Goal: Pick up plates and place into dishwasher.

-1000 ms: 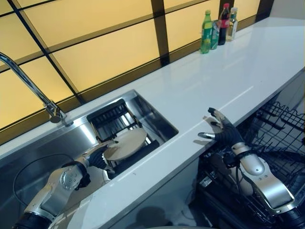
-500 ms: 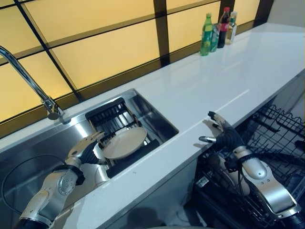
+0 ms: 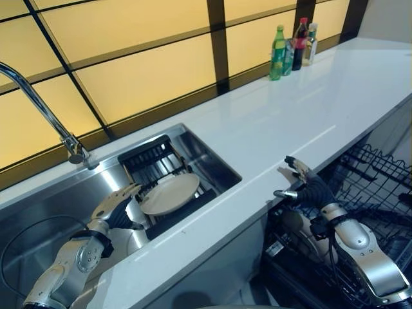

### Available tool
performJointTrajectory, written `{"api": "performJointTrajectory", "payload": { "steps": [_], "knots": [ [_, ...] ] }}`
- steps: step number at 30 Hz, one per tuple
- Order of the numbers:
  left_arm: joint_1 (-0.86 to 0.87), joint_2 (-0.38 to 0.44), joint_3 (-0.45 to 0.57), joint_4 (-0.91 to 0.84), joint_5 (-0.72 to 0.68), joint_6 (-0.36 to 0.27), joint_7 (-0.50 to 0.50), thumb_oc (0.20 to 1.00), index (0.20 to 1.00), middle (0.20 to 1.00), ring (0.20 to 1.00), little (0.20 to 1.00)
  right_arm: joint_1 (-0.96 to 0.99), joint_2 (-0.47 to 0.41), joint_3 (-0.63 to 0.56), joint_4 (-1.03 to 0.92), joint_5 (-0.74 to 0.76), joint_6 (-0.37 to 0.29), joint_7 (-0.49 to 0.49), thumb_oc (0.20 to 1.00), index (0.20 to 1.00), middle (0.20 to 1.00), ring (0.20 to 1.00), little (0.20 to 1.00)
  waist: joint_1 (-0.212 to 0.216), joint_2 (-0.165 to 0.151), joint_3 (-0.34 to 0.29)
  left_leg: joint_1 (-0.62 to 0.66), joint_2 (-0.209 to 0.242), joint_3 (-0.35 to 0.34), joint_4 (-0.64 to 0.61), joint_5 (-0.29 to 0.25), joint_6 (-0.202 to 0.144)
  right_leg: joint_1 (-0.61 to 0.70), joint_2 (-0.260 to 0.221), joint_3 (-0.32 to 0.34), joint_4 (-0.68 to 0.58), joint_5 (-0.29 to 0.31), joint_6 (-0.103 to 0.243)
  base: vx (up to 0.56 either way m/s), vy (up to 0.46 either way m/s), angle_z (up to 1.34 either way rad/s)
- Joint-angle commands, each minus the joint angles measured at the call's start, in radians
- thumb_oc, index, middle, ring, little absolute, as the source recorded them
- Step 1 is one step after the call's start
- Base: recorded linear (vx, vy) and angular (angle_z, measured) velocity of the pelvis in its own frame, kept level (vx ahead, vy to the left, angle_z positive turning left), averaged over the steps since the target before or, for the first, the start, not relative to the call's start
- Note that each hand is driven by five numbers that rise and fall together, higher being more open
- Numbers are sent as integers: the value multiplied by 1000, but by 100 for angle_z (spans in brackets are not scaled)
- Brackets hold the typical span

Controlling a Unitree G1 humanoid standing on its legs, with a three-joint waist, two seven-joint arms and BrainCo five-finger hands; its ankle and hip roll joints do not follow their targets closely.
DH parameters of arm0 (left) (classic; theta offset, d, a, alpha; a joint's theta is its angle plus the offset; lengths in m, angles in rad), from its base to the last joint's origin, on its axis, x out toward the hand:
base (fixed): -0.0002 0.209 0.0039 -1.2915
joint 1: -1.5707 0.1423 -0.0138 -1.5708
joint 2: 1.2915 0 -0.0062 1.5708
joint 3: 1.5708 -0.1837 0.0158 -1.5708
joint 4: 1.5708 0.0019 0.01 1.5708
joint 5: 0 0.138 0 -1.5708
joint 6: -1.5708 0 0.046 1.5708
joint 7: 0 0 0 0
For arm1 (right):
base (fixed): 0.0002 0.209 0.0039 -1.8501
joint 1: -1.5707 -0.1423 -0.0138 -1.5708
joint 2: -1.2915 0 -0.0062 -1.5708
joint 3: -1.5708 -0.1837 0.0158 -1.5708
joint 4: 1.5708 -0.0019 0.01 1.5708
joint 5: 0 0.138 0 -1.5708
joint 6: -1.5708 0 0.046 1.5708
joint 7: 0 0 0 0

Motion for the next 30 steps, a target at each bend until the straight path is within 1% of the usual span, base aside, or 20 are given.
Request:
{"api": "performJointTrajectory", "payload": {
  "steps": [1,5,11,16,26,30],
  "knots": [
    [-9,16,30,24,30,-18,78,1000,1000,1000,1000,1000,85,-76,-25,-17,-1,18,7,1000,1000,1000,1000,1000,-39,-50,-18,-121,-39,14,52,67,1,-23,-26,55,106,-76,43,29,68,0],
    [-10,7,18,37,26,-28,120,1000,1000,1000,1000,1000,102,-91,-47,-10,7,4,20,1000,1000,1000,1000,1000,-44,-49,-2,-136,-44,12,60,69,1,-38,-31,62,113,-71,50,25,45,-9],
    [4,-21,10,51,43,-33,232,1000,1000,1000,1000,1000,149,-106,-98,-22,12,-2,47,1000,1000,1000,1000,1000,-51,-53,14,-153,-48,19,72,75,-3,-48,-39,70,116,-64,62,59,40,-4],
    [-3,-38,4,77,46,-38,300,1000,1000,1000,1000,1000,173,-120,-135,-20,15,-2,70,1000,1000,1000,1000,1000,-57,-51,25,-168,-57,24,87,79,-5,-58,-49,78,125,-60,71,57,53,-3],
    [-9,-65,-13,97,58,-63,337,1000,1000,1000,1000,1000,207,-107,-197,-30,-8,3,111,1000,1000,1000,1000,1000,-66,-42,38,-197,-70,32,102,81,-6,-76,-64,90,127,-58,84,25,45,-5],
    [-12,-80,-28,95,57,-60,340,1000,1000,1000,1000,1000,217,-103,-215,-40,-24,18,127,1000,1000,1000,1000,1000,-71,-38,45,-208,-75,36,111,82,-7,-83,-65,100,132,-60,85,32,54,0]
  ]
}}
